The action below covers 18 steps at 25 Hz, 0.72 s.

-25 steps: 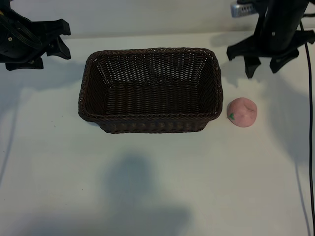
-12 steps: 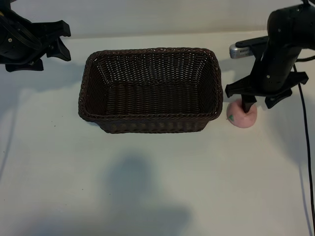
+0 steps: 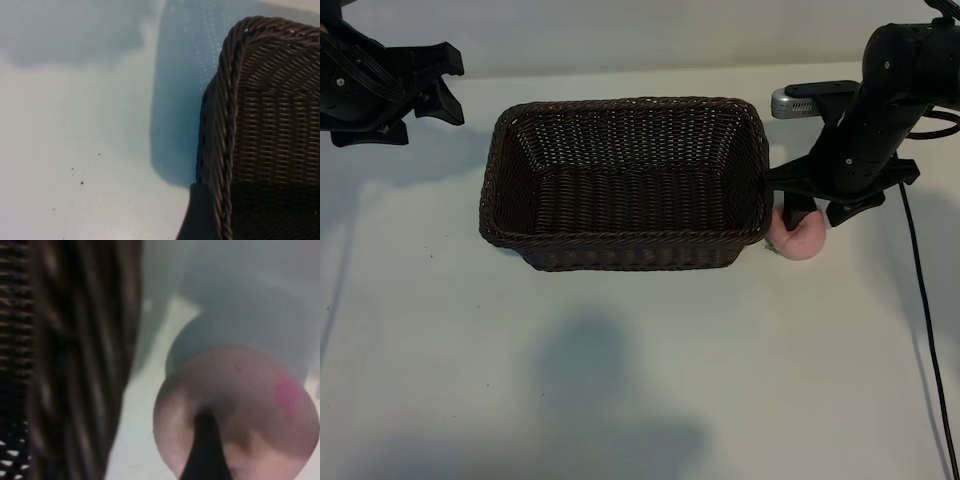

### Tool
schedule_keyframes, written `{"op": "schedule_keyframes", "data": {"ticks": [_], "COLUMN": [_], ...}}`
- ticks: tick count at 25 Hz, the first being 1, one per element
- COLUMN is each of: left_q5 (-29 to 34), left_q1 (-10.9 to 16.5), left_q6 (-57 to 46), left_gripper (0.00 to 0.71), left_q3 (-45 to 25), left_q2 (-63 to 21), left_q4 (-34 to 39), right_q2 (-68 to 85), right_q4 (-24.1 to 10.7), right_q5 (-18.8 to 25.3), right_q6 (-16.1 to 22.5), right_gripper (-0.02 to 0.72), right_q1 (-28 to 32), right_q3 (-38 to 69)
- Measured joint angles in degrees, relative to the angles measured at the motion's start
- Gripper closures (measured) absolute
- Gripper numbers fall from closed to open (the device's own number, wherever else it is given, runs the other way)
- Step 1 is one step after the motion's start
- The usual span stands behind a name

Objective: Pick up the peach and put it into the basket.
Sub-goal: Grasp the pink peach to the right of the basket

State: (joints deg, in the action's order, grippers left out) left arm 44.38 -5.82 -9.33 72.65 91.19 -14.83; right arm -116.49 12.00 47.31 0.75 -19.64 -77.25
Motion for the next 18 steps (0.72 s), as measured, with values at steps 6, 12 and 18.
{"op": "schedule_keyframes", "data": {"ticks": [6,12,18], "left_q5": [0.0,0.0,0.0], "left_q1": [0.0,0.0,0.0], "left_q6": [0.1,0.1,0.1], "left_gripper": [0.155,0.155,0.155], "left_q3": [0.0,0.0,0.0], "left_q2": [0.0,0.0,0.0], "left_q4": [0.0,0.0,0.0], "right_q2": [0.0,0.0,0.8], "right_q4": [0.1,0.1,-2.2], "right_q5": [0.0,0.1,2.4], "right_q6": [0.0,-0.2,-0.2], "right_gripper": [0.436,0.658,0.662], "right_q1": [0.0,0.0,0.0], "right_q3": [0.0,0.0,-1.0]}}
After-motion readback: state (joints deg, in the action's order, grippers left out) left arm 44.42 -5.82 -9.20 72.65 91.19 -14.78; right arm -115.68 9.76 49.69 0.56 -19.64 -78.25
